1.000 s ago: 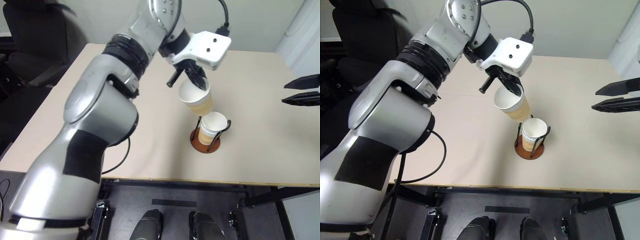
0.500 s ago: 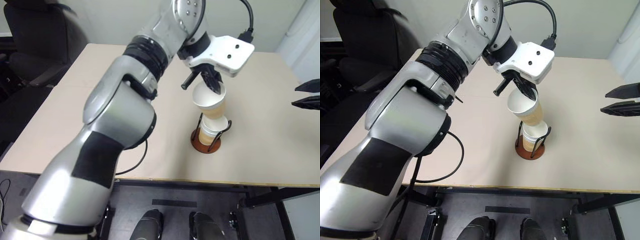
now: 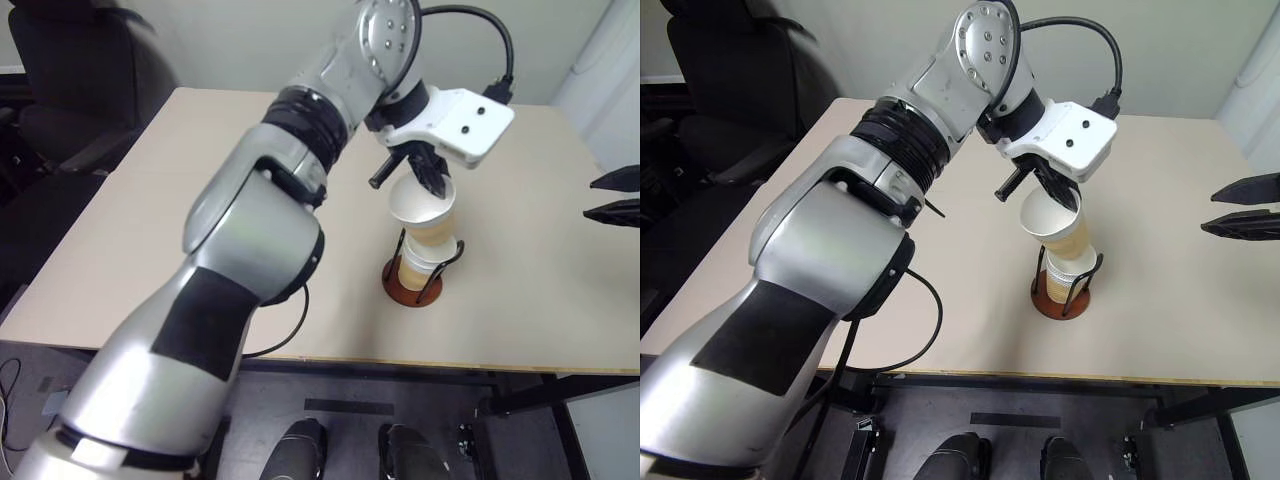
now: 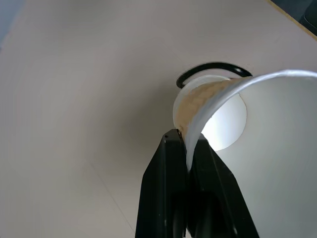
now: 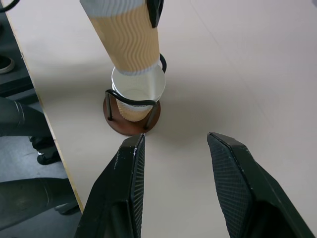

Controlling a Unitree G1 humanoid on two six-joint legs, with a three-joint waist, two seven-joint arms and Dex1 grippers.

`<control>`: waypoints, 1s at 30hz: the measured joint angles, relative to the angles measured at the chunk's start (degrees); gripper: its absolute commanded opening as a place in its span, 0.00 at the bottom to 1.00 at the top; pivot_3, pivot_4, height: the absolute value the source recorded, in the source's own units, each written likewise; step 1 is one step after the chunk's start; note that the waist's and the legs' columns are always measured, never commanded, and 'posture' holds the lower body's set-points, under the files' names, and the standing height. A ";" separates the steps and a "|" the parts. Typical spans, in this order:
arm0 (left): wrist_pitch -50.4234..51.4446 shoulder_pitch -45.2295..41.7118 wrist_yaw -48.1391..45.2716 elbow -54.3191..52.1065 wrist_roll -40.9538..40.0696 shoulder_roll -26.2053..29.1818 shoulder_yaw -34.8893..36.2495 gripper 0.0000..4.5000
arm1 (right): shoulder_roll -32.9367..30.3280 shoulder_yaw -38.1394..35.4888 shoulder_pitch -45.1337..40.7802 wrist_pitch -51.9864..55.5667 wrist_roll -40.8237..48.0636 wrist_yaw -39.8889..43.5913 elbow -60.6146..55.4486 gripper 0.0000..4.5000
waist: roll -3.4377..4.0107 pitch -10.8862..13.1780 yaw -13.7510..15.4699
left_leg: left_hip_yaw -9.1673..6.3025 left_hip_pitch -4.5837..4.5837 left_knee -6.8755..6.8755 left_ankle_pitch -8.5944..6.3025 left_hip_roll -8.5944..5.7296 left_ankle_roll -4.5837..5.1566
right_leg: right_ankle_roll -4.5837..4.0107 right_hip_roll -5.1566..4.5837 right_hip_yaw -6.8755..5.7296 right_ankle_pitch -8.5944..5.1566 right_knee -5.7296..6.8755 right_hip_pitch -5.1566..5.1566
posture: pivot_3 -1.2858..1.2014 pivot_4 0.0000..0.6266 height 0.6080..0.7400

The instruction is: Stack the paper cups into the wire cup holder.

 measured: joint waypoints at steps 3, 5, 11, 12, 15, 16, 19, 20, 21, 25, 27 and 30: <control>-0.18 0.52 0.40 0.19 1.21 -0.20 0.39 0.00 | 0.00 -0.26 0.68 0.33 0.16 -0.32 -0.24 0.44 | 0.00 0.00 0.00 | 0.00 -0.01 0.07 -0.02 -0.01 0.04 | 0.03 0.01 0.00 0.02 0.03 0.00 | 0.52 0.24 1.00; -0.42 0.54 0.91 0.24 2.09 -0.23 0.79 0.00 | 0.00 -0.76 1.19 0.46 0.27 -0.42 -0.61 0.44 | 0.00 0.00 0.00 | 0.00 0.00 0.10 -0.05 -0.01 0.09 | 0.03 0.00 0.00 0.02 0.03 0.02 | 0.52 0.24 1.00; -0.95 0.78 2.26 0.30 4.30 -1.03 1.07 0.00 | -0.04 -2.25 2.40 0.68 0.73 -0.80 -1.27 0.44 | 0.00 0.00 0.00 | 0.00 0.00 0.20 -0.06 -0.02 0.10 | 0.07 0.00 0.00 0.04 0.03 0.07 | 0.52 0.24 1.00; -0.97 0.79 2.34 0.31 4.41 -1.12 1.10 0.00 | -0.05 -2.27 2.64 0.70 0.84 -0.81 -1.35 0.44 | 0.00 0.00 0.00 | 0.00 0.00 0.21 -0.06 -0.02 0.10 | 0.08 0.00 0.00 0.04 0.03 0.07 | 0.52 0.24 1.00; -0.97 0.80 2.90 0.31 4.87 -1.30 1.32 0.00 | -0.05 -2.58 2.98 0.74 1.16 -0.86 -1.50 0.44 | 0.00 0.00 0.00 | 0.00 0.00 0.22 -0.06 -0.02 0.11 | 0.08 0.00 0.00 0.04 0.05 0.07 | 0.52 0.24 1.00; -0.98 0.80 3.20 0.32 5.05 -1.34 1.34 0.00 | -0.05 -2.76 3.11 0.75 1.17 -0.88 -1.58 0.44 | 0.00 0.00 0.00 | 0.00 0.00 0.22 -0.06 -0.02 0.11 | 0.09 0.00 0.00 0.04 0.05 0.07 | 0.52 0.24 1.00; -0.98 0.82 3.53 0.35 5.67 -1.65 1.56 0.00 | -0.06 -3.41 3.78 0.93 1.19 -0.93 -1.78 0.44 | 0.00 0.00 0.00 | 0.01 0.00 0.24 -0.06 -0.02 0.11 | 0.09 0.00 0.00 0.04 0.05 0.08 | 0.52 0.24 1.00; -0.99 0.82 3.60 0.36 5.91 -1.78 1.62 0.00 | -0.07 -3.71 4.04 1.03 1.19 -0.95 -1.84 0.44 | 0.00 0.00 0.00 | 0.01 0.00 0.24 -0.06 -0.03 0.11 | 0.09 0.00 0.00 0.04 0.05 0.08 | 0.52 0.24 1.00; -1.00 0.83 3.63 0.36 6.15 -1.87 1.69 0.00 | -0.07 -4.01 4.25 1.14 1.20 -0.97 -1.88 0.44 | 0.00 0.00 0.00 | 0.01 0.00 0.24 -0.06 -0.03 0.11 | 0.10 0.00 0.00 0.04 0.05 0.08 | 0.52 0.24 1.00; -1.01 1.08 3.64 0.36 6.69 -2.05 1.98 0.00 | -0.11 -4.46 4.90 1.60 1.20 -1.09 -2.03 0.44 | 0.00 0.00 0.00 | 0.01 0.00 0.25 -0.06 -0.03 0.11 | 0.10 0.00 0.00 0.05 0.05 0.08 | 0.52 0.24 1.00; -1.01 1.27 3.65 0.41 6.80 -2.16 2.21 0.00 | -0.11 -4.67 5.08 1.65 1.20 -1.12 -2.09 0.44 | 0.00 0.00 0.00 | 0.01 0.00 0.27 -0.06 -0.03 0.11 | 0.11 0.00 0.00 0.05 0.06 0.08 | 0.52 0.24 1.00; -1.01 1.30 3.73 0.42 6.86 -2.26 2.59 0.00 | -0.11 -4.89 5.28 1.66 1.20 -1.16 -2.22 0.44 | 0.00 0.00 0.00 | 0.01 0.00 0.30 -0.06 -0.03 0.11 | 0.12 0.00 0.00 0.05 0.06 0.09 | 0.52 0.24 1.00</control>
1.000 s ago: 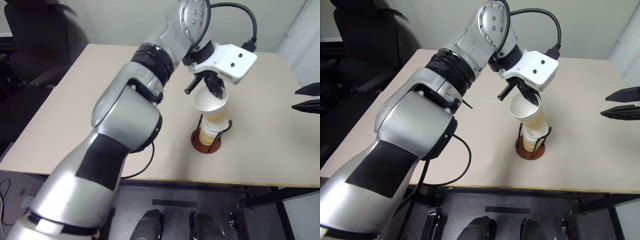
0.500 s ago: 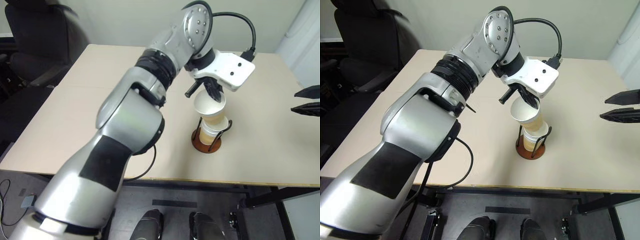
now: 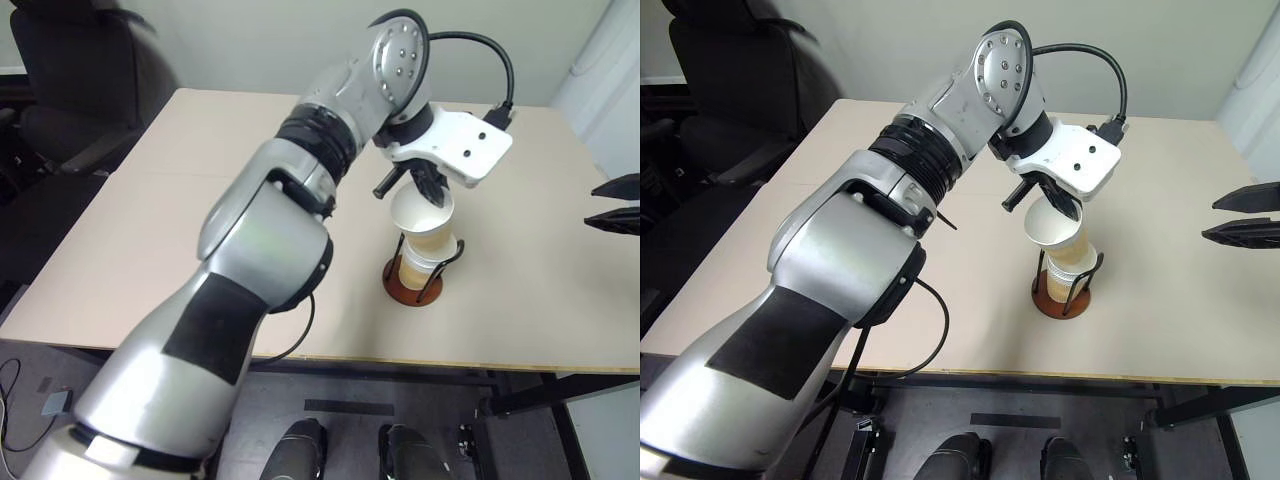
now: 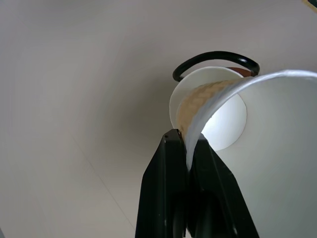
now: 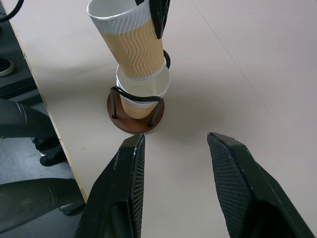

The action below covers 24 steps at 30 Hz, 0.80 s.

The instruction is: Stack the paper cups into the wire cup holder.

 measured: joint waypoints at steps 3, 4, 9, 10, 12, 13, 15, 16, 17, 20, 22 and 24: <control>0.00 0.25 0.46 0.00 0.13 -0.21 0.38 0.00 | -0.01 -0.55 0.62 0.12 0.00 -0.02 -0.28 0.44 | 0.00 0.00 0.00 | 0.00 0.00 0.04 0.00 0.00 0.00 | 0.01 0.00 0.00 0.00 0.00 0.01 | 0.52 0.24 1.00; 0.00 0.47 0.71 0.00 0.20 -0.38 0.46 0.00 | -0.01 -0.89 0.89 0.25 0.00 -0.03 -0.39 0.44 | 0.00 0.00 0.00 | 0.00 0.00 0.07 0.00 0.00 0.00 | 0.01 0.00 0.00 0.00 0.01 0.02 | 0.52 0.24 1.00; 0.01 0.83 0.86 0.01 1.13 -0.94 0.54 0.00 | -0.02 -1.72 1.67 0.90 0.01 -0.07 -1.08 0.44 | 0.01 0.00 0.00 | 0.01 0.00 0.19 -0.02 0.00 0.02 | 0.05 0.00 0.00 0.01 0.02 0.07 | 0.52 0.24 1.00; 0.01 0.84 0.90 0.01 1.20 -0.98 0.59 0.00 | -0.02 -1.79 1.79 1.07 0.02 -0.09 -1.17 0.44 | 0.01 -0.01 0.00 | 0.01 0.00 0.21 -0.03 0.00 0.04 | 0.05 0.00 0.00 0.01 0.02 0.08 | 0.52 0.24 1.00; 0.01 0.89 0.94 0.01 1.32 -1.05 0.61 0.00 | -0.02 -2.05 1.97 1.20 0.01 -0.14 -1.50 0.44 | 0.01 -0.01 0.00 | 0.01 0.00 0.24 -0.05 -0.01 0.08 | 0.07 0.00 0.00 0.02 0.02 0.10 | 0.52 0.24 1.00; 0.00 0.92 0.96 0.01 1.40 -1.10 0.61 0.00 | -0.02 -2.17 2.04 1.24 0.01 -0.15 -1.65 0.44 | 0.01 -0.01 0.00 | 0.01 0.00 0.25 -0.05 -0.01 0.08 | 0.07 0.00 0.00 0.03 0.02 0.10 | 0.52 0.24 1.00; -0.01 1.00 1.01 0.01 1.83 -1.21 0.61 0.00 | -0.02 -2.41 2.16 1.35 0.01 -0.21 -1.97 0.44 | 0.01 -0.01 0.00 | 0.01 0.00 0.26 -0.08 -0.01 0.14 | 0.08 0.00 0.01 0.03 0.02 0.10 | 0.52 0.24 1.00; 0.02 1.02 1.02 0.01 2.03 -1.25 0.60 0.00 | -0.02 -2.64 2.37 1.40 0.01 -0.23 -2.04 0.44 | 0.01 -0.01 0.00 | 0.01 0.00 0.27 -0.08 -0.01 0.14 | 0.08 0.00 0.01 0.03 0.02 0.11 | 0.52 0.24 1.00; 0.04 1.02 1.24 0.02 2.22 -1.28 0.60 0.00 | -0.02 -2.92 2.59 1.50 0.00 -0.26 -2.10 0.44 | 0.01 -0.01 0.00 | 0.01 0.00 0.27 -0.08 -0.02 0.14 | 0.08 0.00 0.01 0.03 0.02 0.11 | 0.52 0.24 1.00; -0.07 1.04 3.42 0.03 2.80 -1.30 0.57 0.14 | -0.02 -3.67 3.04 1.58 -0.02 -0.29 -2.15 0.44 | 0.01 -0.01 0.00 | 0.01 0.01 0.27 -0.07 -0.02 0.13 | 0.08 0.00 0.01 0.03 0.02 0.11 | 0.52 0.24 1.00; -0.26 1.04 3.57 0.04 3.70 -1.29 0.48 0.28 | -0.02 -3.71 3.50 1.58 -0.03 -0.28 -2.17 0.44 | 0.02 -0.01 0.00 | 0.01 0.02 0.27 -0.07 -0.02 0.13 | 0.08 0.00 0.01 0.03 0.02 0.12 | 0.52 0.24 1.00; -0.44 1.04 3.40 0.07 3.83 -1.29 0.49 0.45 | -0.02 -3.71 3.66 1.54 -0.03 -0.28 -2.13 0.44 | 0.02 -0.01 0.00 | 0.01 0.02 0.27 -0.07 -0.02 0.13 | 0.08 0.00 0.01 0.03 0.02 0.12 | 0.52 0.24 1.00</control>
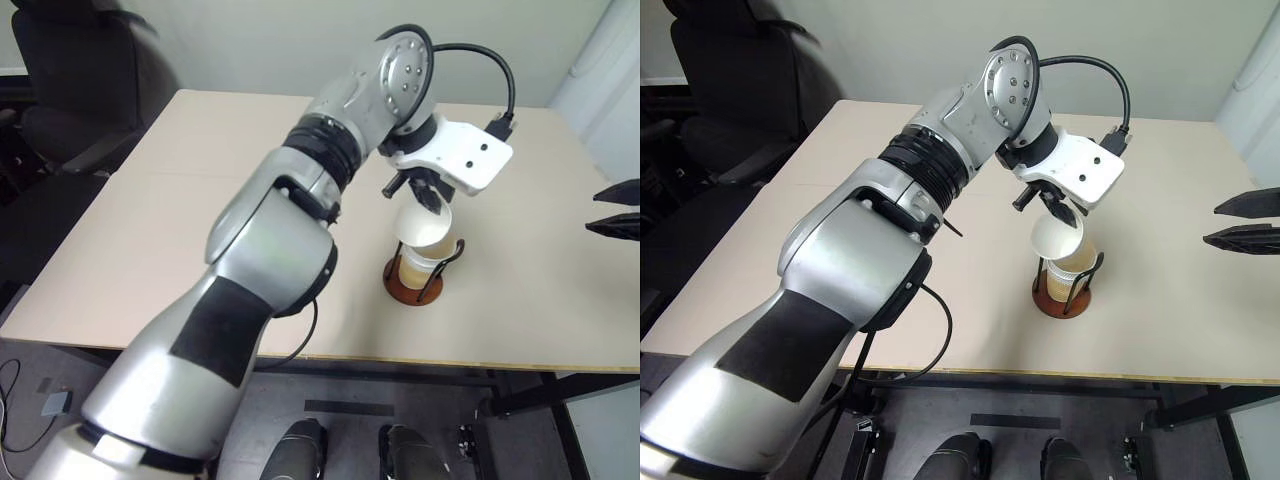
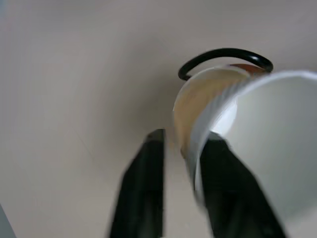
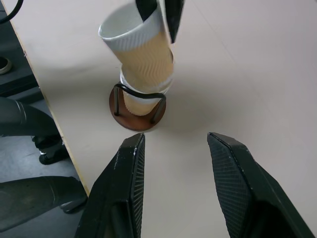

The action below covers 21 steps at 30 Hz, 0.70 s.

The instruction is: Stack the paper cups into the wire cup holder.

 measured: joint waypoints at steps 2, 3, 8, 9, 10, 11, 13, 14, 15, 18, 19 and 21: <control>-0.22 0.00 -0.05 0.00 0.09 0.00 0.01 0.62 | -0.02 0.00 0.00 -0.12 0.01 0.00 0.11 0.44 | 0.00 0.00 0.00 | 0.00 0.00 0.00 0.00 0.00 0.00 | 0.00 0.00 0.00 0.00 0.00 0.00 | 0.52 0.24 1.00; -0.30 0.00 -0.08 0.00 0.11 0.01 0.02 0.70 | -0.03 0.00 0.00 -0.20 0.00 0.00 0.14 0.44 | 0.00 0.00 0.00 | 0.00 0.00 0.00 0.00 0.00 0.00 | 0.00 0.00 0.00 0.00 0.00 0.00 | 0.52 0.24 1.00; -0.77 0.00 -0.25 0.00 0.20 0.01 0.12 0.99 | -0.25 0.00 0.00 -0.50 0.00 0.00 0.25 0.44 | 0.00 0.00 0.00 | 0.00 0.00 0.00 0.00 0.00 0.00 | 0.01 0.00 0.00 0.00 0.00 0.00 | 0.52 0.24 1.00; -0.78 -0.01 -0.14 0.00 0.21 0.01 0.12 0.99 | -0.31 0.00 0.00 -0.52 0.00 0.00 0.26 0.44 | 0.00 0.00 0.00 | 0.00 0.00 0.00 0.00 0.00 0.00 | 0.01 0.00 0.00 0.00 0.00 0.00 | 0.52 0.24 1.00; -0.78 -0.01 0.28 0.00 0.23 0.01 0.13 0.99 | -0.32 0.00 0.01 -0.55 0.00 0.00 0.27 0.44 | 0.00 0.00 0.00 | 0.00 0.00 0.00 0.00 0.00 0.00 | 0.01 0.00 0.00 0.00 0.00 0.00 | 0.52 0.24 1.00; -0.78 -0.01 0.86 0.00 0.30 0.01 0.14 0.99 | -0.32 0.00 0.02 -0.57 0.00 -0.01 0.27 0.44 | 0.00 0.00 0.00 | 0.01 0.00 0.00 0.00 0.00 0.00 | 0.01 0.00 0.00 0.00 0.00 0.00 | 0.52 0.24 1.00; -0.87 -0.01 2.09 0.00 0.57 0.02 0.14 0.99 | -0.32 0.00 0.09 -0.60 0.00 -0.01 0.27 0.44 | 0.00 0.00 0.00 | 0.01 0.00 0.00 0.00 0.00 0.00 | 0.01 0.00 0.00 0.00 0.00 0.00 | 0.52 0.24 1.00; -0.90 -0.01 2.88 0.00 0.69 0.08 0.14 0.99 | -0.32 0.01 0.10 -0.69 -0.01 -0.06 0.27 0.44 | 0.00 0.00 0.00 | 0.01 0.00 0.00 0.01 0.00 -0.01 | 0.01 0.00 0.01 0.00 0.00 0.00 | 0.52 0.24 1.00; -0.89 -0.01 3.80 0.00 0.69 0.27 0.29 0.99 | -0.32 0.02 0.09 -0.95 -0.02 -0.26 0.27 0.44 | 0.01 0.00 0.00 | 0.01 0.01 0.00 0.01 0.00 -0.01 | 0.01 0.00 0.01 0.00 0.00 0.00 | 0.52 0.24 1.00; -0.24 0.00 5.86 0.01 -0.43 2.43 2.78 0.99 | -0.31 0.49 -0.08 -1.50 0.00 -1.66 0.16 0.44 | 0.04 -0.02 -0.11 | 0.02 0.03 -0.01 0.01 0.00 -0.01 | 0.01 0.02 0.02 0.00 0.03 -0.01 | 0.52 0.24 1.00; -0.16 0.01 5.98 0.00 -0.99 4.02 3.78 0.99 | -0.31 0.92 -0.24 -1.51 0.05 -2.37 0.02 0.44 | 0.06 -0.03 -0.15 | 0.02 0.04 -0.02 0.01 0.00 -0.02 | 0.01 0.03 0.02 -0.01 0.03 -0.02 | 0.52 0.24 1.00; 0.51 0.51 3.96 -0.06 -3.08 8.42 6.54 0.99 | 0.10 1.97 -0.30 -1.46 0.39 -3.80 -0.84 0.44 | 0.10 -0.06 -0.51 | 0.02 0.10 -0.03 0.02 0.02 -0.02 | 0.00 0.09 0.06 -0.01 0.05 -0.02 | 0.52 0.24 1.00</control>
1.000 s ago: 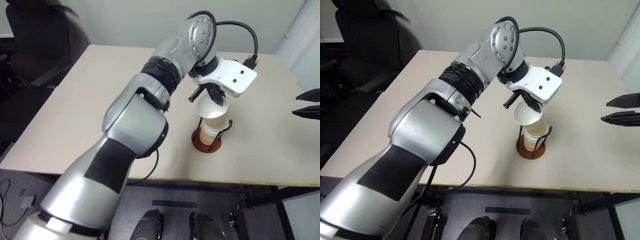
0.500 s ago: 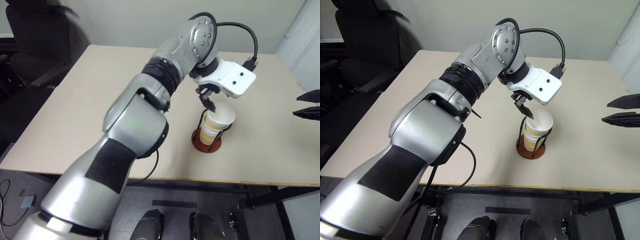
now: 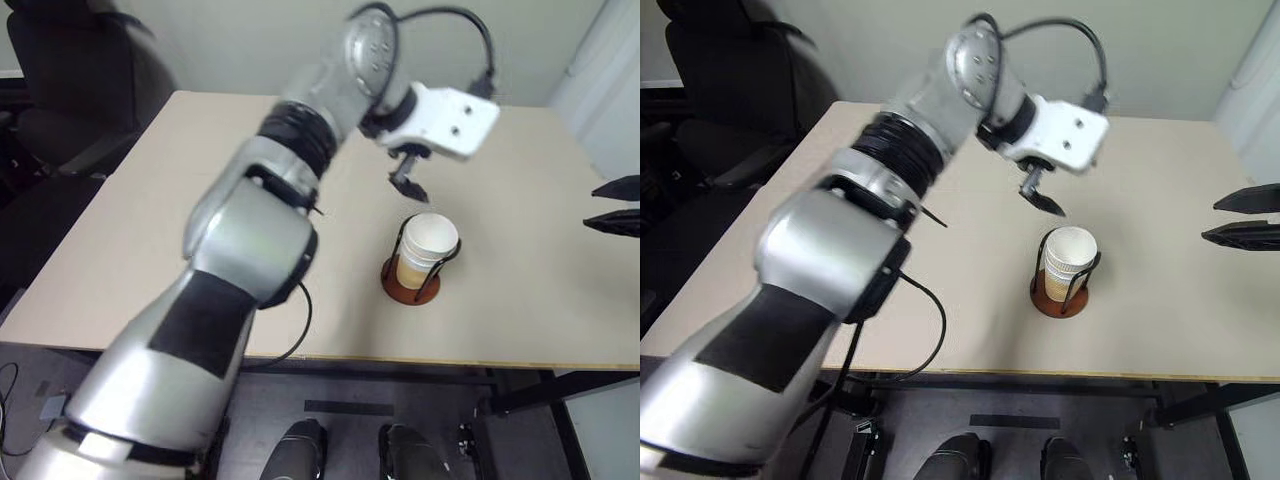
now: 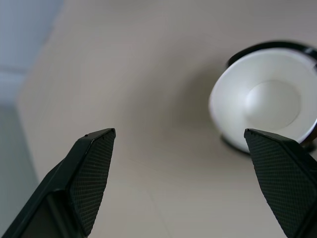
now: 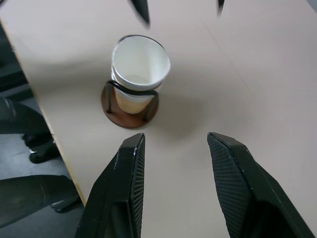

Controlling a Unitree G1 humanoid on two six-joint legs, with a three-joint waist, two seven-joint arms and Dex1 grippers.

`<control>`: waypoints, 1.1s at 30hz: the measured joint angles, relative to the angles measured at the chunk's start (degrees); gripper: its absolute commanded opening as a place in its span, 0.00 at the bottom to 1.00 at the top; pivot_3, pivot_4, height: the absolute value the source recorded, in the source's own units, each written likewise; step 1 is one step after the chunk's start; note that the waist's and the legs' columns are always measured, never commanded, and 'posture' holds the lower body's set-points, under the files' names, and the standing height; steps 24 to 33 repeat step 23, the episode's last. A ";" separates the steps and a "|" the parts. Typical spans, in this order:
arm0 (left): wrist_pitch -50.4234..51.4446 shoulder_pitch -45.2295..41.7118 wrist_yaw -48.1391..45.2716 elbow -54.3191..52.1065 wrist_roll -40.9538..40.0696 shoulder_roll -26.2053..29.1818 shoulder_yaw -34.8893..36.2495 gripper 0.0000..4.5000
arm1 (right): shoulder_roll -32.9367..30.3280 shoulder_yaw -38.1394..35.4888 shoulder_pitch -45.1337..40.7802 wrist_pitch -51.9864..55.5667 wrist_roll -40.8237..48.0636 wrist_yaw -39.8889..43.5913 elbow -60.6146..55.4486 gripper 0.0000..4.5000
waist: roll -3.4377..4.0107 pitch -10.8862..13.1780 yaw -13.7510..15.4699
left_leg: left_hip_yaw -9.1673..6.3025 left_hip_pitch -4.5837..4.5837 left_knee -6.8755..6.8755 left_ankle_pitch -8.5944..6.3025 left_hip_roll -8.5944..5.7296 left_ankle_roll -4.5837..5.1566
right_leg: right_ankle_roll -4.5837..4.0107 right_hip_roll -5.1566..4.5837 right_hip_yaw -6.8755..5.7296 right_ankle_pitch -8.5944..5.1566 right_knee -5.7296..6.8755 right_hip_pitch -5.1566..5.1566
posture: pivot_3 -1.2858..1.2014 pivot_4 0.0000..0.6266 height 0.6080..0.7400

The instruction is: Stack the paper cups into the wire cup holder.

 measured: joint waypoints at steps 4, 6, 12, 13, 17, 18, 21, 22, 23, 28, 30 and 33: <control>5.56 4.02 -9.26 -0.08 -5.68 13.24 5.53 0.99 | 3.20 1.47 2.07 0.07 0.87 -0.96 -1.49 0.44 | 0.12 -0.07 -1.10 | 0.00 0.09 -0.03 0.09 0.06 -0.14 | -0.04 0.15 -0.02 -0.03 0.05 -0.03 | 0.52 0.24 1.00; 10.34 6.37 -10.83 -0.04 -8.77 18.89 7.63 0.99 | 4.90 3.18 2.30 -0.25 0.98 -1.55 -1.06 0.44 | 0.13 -0.08 -1.21 | -0.02 0.03 0.00 0.36 0.08 -0.56 | -0.08 0.15 -0.05 -0.02 0.07 -0.08 | 0.52 0.24 1.00; 24.90 14.22 -11.19 -5.84 -19.76 31.18 11.24 0.99 | 12.29 13.38 -6.46 -4.12 0.58 -4.42 2.78 0.44 | 0.13 -0.12 -0.94 | -0.02 0.05 0.07 0.41 -0.10 -0.47 | -0.13 0.00 -0.26 0.05 0.05 -0.20 | 0.52 0.24 1.00; 26.90 16.39 -11.19 -7.85 -21.11 32.83 11.56 0.99 | 13.25 14.98 -7.92 -4.65 0.18 -4.69 3.89 0.44 | 0.09 -0.10 -0.85 | -0.10 0.00 0.10 0.43 -0.16 -0.44 | -0.10 0.04 -0.16 0.07 0.10 -0.21 | 0.52 0.24 1.00; 33.41 24.17 -11.21 -15.87 -24.16 37.38 12.48 0.99 | 16.49 20.90 -13.18 -7.22 -2.30 -5.05 8.11 0.44 | -0.06 -0.17 -0.76 | -0.13 -0.03 0.09 0.54 -0.22 -0.45 | -0.14 0.03 -0.32 0.15 0.06 -0.30 | 0.52 0.24 1.00; 34.82 26.19 -11.19 -17.84 -24.74 38.36 13.08 0.99 | 17.00 22.09 -14.19 -7.99 -3.01 -4.99 8.92 0.44 | -0.04 -0.18 -0.73 | -0.23 -0.04 0.12 0.55 -0.19 -0.47 | -0.13 -0.11 -0.21 0.16 0.05 -0.23 | 0.52 0.24 1.00; 37.59 29.64 -10.76 -21.46 -25.86 39.54 14.38 0.99 | 18.10 24.02 -15.74 -8.83 -4.12 -4.44 9.92 0.44 | -0.07 -0.18 -0.58 | -0.27 -0.03 0.09 0.61 -0.21 -0.55 | -0.18 -0.08 -0.32 0.19 0.03 -0.26 | 0.52 0.24 1.00; 38.14 30.47 -10.27 -22.46 -26.04 39.70 14.76 0.99 | 18.38 24.52 -16.17 -8.99 -4.33 -4.30 9.89 0.44 | -0.07 -0.18 -0.55 | -0.26 -0.03 0.09 0.63 -0.21 -0.58 | -0.21 -0.02 -0.33 0.19 0.06 -0.25 | 0.52 0.24 1.00; 38.49 31.08 -9.94 -23.14 -26.18 39.71 14.97 0.99 | 18.42 24.74 -16.32 -9.06 -4.44 -4.24 9.88 0.44 | -0.08 -0.19 -0.50 | -0.27 -0.02 0.07 0.65 -0.22 -0.61 | -0.27 0.03 -0.39 0.19 0.06 -0.26 | 0.52 0.24 1.00; 38.49 31.08 -9.94 -23.14 -26.18 39.71 14.97 0.99 | 18.42 24.74 -16.32 -9.06 -4.44 -4.24 9.88 0.44 | -0.08 -0.19 -0.50 | -0.27 -0.02 0.07 0.65 -0.22 -0.61 | -0.27 0.03 -0.39 0.19 0.06 -0.26 | 0.52 0.24 1.00; 38.49 31.08 -9.94 -23.14 -26.18 39.71 14.97 0.99 | 18.42 24.74 -16.32 -9.06 -4.44 -4.24 9.88 0.44 | -0.08 -0.19 -0.50 | -0.27 -0.02 0.07 0.65 -0.22 -0.61 | -0.27 0.03 -0.39 0.19 0.06 -0.26 | 0.52 0.24 1.00; 38.49 31.08 -9.94 -23.14 -26.18 39.71 14.97 0.99 | 18.42 24.74 -16.32 -9.06 -4.44 -4.24 9.88 0.44 | -0.08 -0.19 -0.50 | -0.27 -0.02 0.07 0.65 -0.22 -0.61 | -0.27 0.03 -0.39 0.19 0.06 -0.26 | 0.52 0.24 1.00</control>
